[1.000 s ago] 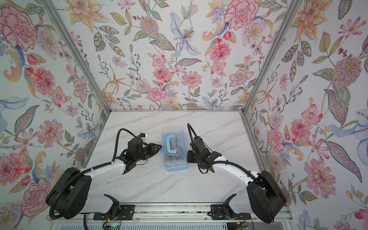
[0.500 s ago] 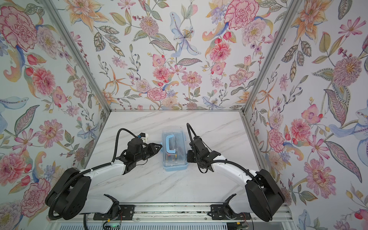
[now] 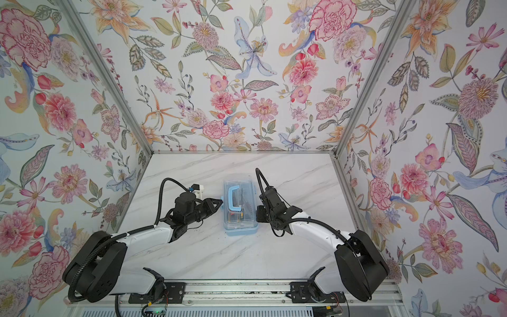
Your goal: Pack the tool kit
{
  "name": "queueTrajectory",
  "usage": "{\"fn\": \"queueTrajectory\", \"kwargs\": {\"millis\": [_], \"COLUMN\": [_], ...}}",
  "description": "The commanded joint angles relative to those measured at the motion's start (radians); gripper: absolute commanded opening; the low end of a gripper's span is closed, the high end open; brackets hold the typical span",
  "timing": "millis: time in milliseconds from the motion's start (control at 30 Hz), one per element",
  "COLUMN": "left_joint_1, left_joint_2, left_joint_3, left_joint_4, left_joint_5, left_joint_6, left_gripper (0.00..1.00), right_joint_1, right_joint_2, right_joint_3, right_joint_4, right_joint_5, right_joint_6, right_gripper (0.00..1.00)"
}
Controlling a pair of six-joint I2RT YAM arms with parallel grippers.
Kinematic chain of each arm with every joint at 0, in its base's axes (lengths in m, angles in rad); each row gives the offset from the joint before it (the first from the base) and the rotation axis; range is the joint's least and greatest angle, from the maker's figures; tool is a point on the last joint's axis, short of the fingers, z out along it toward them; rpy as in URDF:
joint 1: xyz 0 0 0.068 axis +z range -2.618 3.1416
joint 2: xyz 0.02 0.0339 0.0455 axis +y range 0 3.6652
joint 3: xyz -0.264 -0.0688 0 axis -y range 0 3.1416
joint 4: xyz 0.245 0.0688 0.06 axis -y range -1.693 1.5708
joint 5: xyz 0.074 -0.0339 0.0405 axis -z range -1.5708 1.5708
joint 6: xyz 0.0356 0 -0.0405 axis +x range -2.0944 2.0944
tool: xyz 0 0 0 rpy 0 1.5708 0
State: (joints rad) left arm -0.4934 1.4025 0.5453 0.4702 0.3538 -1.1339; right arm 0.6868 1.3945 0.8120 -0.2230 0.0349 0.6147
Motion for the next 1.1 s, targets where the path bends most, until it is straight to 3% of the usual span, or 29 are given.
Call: {"fn": "queueTrajectory", "kwargs": {"millis": [0,400,1067], "left_joint_1": [-0.017,-0.020,-0.040], "left_joint_2": [0.032,0.061,0.200], "left_joint_3": [-0.011,0.115,-0.030], "left_joint_4": [0.029,-0.194,0.206], "left_joint_5": [0.054,0.047,0.118], "left_joint_6": [0.013,0.165,0.073], "left_gripper": [0.27,0.30,0.24], "right_joint_1": [0.025,0.036,0.043], "right_joint_2": [0.033,0.054,0.138], "right_joint_3": [0.017,0.035,0.032], "right_joint_4": [-0.003,-0.013,0.038], "right_joint_5": [-0.060,-0.048,-0.095], "right_joint_6": [-0.001,0.007,0.001], "right_gripper": [0.36,0.34,0.30]}}
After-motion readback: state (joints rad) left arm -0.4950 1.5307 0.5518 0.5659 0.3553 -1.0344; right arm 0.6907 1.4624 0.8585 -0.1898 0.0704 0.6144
